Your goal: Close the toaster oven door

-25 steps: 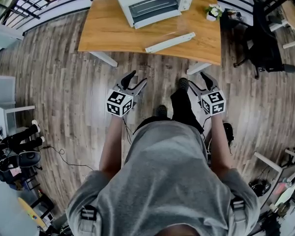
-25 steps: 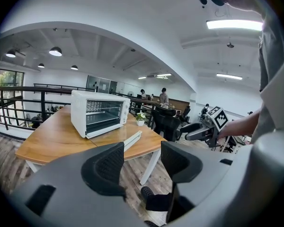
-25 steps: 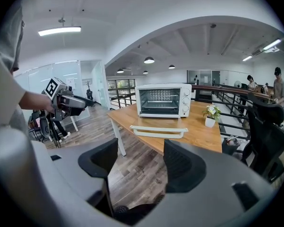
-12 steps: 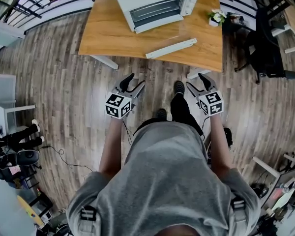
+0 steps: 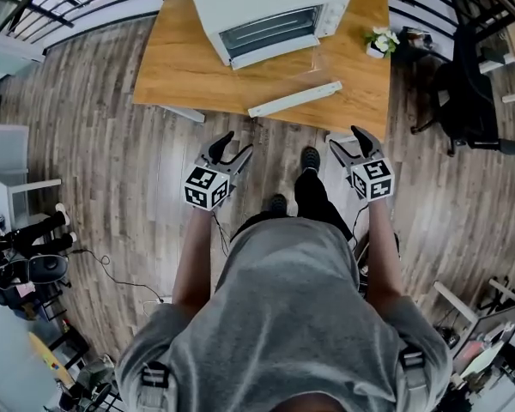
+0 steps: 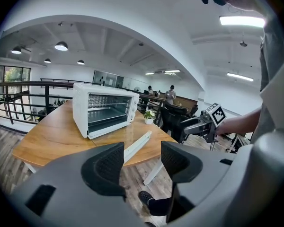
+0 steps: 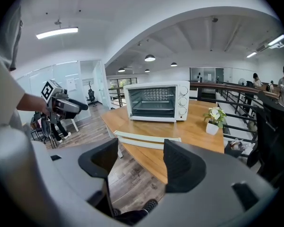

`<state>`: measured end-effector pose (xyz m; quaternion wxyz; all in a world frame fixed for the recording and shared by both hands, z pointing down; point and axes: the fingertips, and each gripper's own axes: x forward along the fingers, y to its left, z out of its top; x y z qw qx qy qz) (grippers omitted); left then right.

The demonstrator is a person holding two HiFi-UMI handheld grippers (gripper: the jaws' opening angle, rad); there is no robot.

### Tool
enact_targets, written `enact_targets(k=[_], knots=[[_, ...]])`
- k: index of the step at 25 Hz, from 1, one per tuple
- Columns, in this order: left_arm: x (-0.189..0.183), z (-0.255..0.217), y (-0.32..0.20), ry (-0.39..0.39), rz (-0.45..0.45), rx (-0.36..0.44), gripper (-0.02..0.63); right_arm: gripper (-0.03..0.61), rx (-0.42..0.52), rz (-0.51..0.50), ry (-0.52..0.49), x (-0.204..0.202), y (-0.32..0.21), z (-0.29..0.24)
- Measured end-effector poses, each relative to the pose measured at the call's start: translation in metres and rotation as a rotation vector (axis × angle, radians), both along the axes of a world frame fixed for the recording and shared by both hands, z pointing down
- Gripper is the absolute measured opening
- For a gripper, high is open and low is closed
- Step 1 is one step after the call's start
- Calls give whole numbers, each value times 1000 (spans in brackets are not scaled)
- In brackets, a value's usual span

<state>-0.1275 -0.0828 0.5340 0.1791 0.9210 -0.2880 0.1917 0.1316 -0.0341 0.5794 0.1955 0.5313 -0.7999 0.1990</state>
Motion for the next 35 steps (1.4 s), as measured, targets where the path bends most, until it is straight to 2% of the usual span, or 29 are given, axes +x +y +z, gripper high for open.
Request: enact_targets(k=[3, 10, 17, 25, 35], knots=[[9, 4, -10, -19, -5, -13, 259, 311, -6, -2, -9, 11, -17, 2], [30, 9, -42, -8, -62, -45, 259, 310, -49, -46, -24, 31, -53, 21], [41, 18, -66, -16, -131, -66, 259, 310, -89, -142, -6, 36, -83, 39], [44, 41, -83, -20, -255, -97, 259, 307, -150, -258, 4, 47, -112, 68], [48, 62, -88, -33, -396, -125, 259, 302, -180, -387, 11, 61, -148, 93]])
